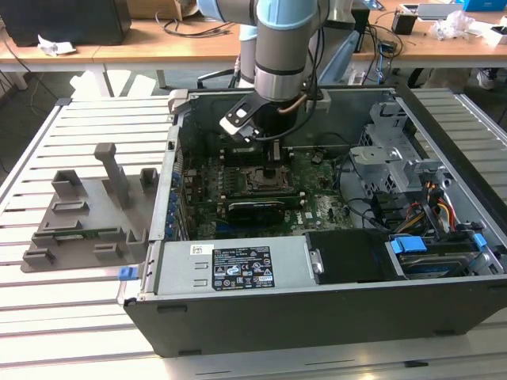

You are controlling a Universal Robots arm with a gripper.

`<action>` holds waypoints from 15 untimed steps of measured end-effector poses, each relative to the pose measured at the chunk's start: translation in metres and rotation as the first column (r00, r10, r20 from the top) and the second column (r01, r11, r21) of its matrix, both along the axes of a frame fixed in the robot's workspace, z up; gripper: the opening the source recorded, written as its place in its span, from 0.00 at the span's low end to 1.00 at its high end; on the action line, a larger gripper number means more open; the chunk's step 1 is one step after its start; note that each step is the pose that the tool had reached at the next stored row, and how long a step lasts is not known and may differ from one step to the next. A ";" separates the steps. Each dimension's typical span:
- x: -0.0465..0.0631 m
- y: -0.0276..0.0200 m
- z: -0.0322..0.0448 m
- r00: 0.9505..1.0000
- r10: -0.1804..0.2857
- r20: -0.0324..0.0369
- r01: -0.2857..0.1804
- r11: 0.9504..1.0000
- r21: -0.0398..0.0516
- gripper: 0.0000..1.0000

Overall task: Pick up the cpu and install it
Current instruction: 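Close the cpu cover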

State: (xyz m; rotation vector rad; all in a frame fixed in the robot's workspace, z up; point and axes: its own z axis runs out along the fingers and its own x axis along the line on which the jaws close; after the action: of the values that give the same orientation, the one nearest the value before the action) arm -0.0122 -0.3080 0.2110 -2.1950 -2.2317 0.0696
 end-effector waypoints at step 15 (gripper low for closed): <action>0.000 0.0000 0.0591 1.000 0.000 -0.001 0.000 1.000 0.000 0.11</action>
State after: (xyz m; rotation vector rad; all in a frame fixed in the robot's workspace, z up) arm -0.0117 -0.3081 0.2701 -2.1948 -2.2314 0.0704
